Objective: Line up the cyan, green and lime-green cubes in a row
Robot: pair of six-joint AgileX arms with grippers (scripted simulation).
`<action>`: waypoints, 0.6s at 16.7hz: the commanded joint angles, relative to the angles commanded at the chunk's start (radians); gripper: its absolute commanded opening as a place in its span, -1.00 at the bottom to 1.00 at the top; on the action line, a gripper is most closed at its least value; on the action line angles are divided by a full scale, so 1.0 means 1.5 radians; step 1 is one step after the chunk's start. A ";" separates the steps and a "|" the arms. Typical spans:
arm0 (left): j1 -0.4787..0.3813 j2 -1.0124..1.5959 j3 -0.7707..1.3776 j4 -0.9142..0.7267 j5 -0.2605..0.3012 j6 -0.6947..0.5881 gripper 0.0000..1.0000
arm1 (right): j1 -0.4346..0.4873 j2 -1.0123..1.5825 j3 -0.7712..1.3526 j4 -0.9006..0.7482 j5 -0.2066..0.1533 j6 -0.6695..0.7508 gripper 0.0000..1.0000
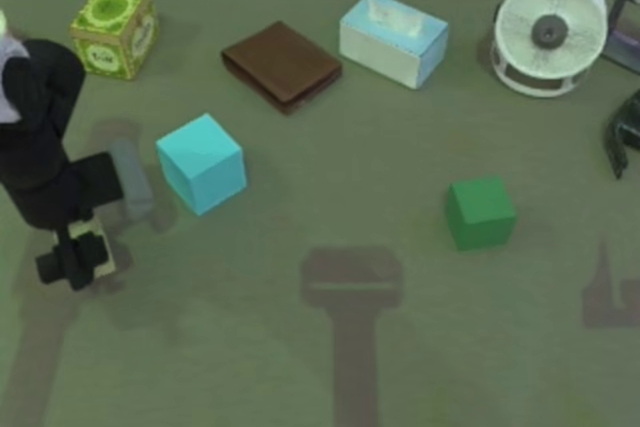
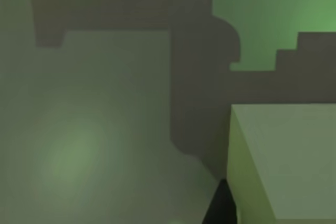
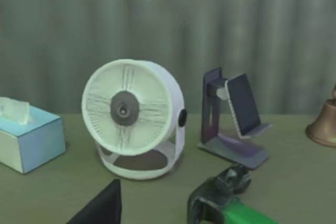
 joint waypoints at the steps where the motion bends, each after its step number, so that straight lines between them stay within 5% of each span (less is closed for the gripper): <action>1: 0.001 -0.004 0.006 -0.009 0.000 0.000 -1.00 | 0.000 0.000 0.000 0.000 0.000 0.000 1.00; 10: 0.012 -0.079 0.091 -0.171 0.000 -0.002 -1.00 | 0.000 0.000 0.000 0.000 0.000 0.000 1.00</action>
